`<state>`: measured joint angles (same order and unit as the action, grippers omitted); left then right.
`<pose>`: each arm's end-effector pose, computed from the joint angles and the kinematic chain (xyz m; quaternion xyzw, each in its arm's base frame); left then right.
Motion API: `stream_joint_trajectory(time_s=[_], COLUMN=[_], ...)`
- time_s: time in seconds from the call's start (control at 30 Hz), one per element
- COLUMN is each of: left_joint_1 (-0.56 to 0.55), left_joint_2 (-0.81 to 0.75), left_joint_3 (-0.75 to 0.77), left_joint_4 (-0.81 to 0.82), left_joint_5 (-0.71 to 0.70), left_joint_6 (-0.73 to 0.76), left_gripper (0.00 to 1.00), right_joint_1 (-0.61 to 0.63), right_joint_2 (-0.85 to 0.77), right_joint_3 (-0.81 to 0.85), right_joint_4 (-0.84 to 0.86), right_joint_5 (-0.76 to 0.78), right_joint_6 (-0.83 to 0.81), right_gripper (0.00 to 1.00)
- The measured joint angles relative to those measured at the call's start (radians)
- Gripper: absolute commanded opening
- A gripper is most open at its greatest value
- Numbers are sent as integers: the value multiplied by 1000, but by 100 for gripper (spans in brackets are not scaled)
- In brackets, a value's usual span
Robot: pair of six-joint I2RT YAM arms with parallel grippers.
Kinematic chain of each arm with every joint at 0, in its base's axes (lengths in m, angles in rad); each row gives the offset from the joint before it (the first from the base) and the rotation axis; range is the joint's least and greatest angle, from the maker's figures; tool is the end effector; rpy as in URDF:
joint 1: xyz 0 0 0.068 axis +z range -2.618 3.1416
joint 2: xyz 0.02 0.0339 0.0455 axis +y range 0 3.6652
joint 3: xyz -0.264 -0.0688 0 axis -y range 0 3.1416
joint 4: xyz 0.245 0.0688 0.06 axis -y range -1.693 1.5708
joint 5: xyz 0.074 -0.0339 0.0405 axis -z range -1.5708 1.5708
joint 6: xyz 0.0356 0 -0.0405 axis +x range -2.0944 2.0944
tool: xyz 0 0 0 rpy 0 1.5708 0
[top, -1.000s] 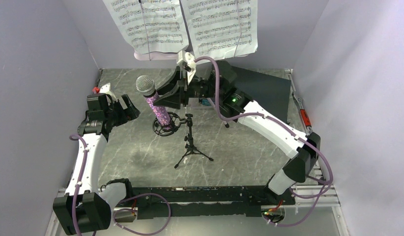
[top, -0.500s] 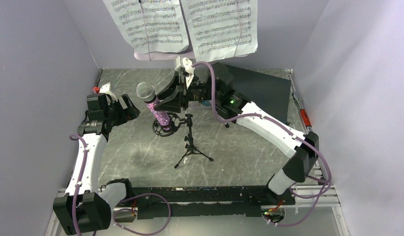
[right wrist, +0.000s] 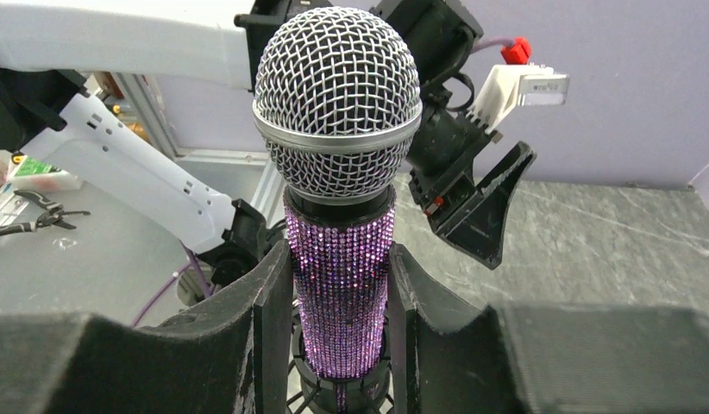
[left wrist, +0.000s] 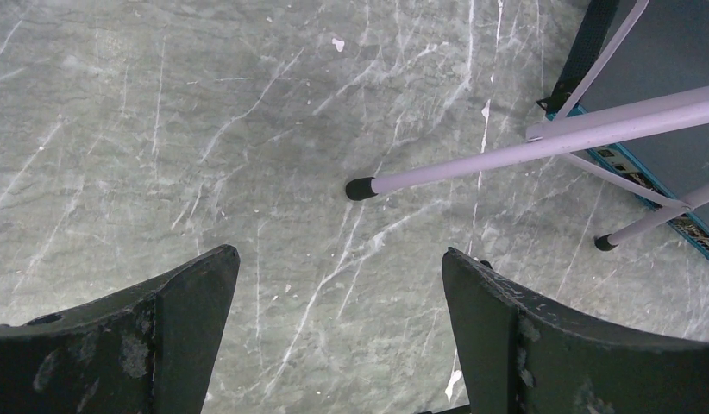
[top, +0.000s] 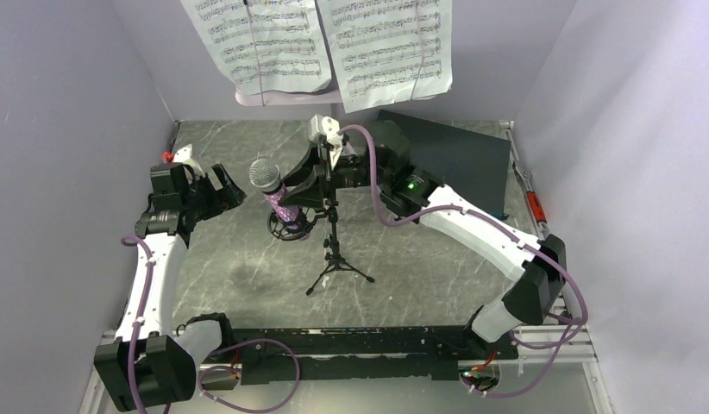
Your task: Set up the instrument practice props
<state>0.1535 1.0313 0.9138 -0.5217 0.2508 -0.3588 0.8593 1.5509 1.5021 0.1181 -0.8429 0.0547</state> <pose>0.2205 0.0252 0.3062 -0.1702 0.8718 -0.1568 0.4318 0.2148 0.2899 0.4322 -0.5190 0.4557 0.5448 0.4756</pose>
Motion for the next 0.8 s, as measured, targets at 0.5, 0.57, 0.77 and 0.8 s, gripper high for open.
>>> stream_joint_trajectory(time_s=[0.5,0.57,0.77,0.8], left_joint_1=[1,2,2,2], left_joint_2=[1,2,3,3], left_joint_3=[-7,-8,-9,-10], left_joint_4=[2,2,2,2], left_joint_5=[15,15,19,20], left_joint_6=[-3,-3,-3,-3], left_gripper=[94,94,94,94], right_joint_1=[2,2,2,2], right_joint_2=[-52,-59,-87,-90], right_joint_3=[-111,-111,-111,-111], right_joint_4=[39,39,40,40], right_joint_5=[63,70,81,84], right_joint_6=[3,3,3,4], right_gripper=[68,71,82,83])
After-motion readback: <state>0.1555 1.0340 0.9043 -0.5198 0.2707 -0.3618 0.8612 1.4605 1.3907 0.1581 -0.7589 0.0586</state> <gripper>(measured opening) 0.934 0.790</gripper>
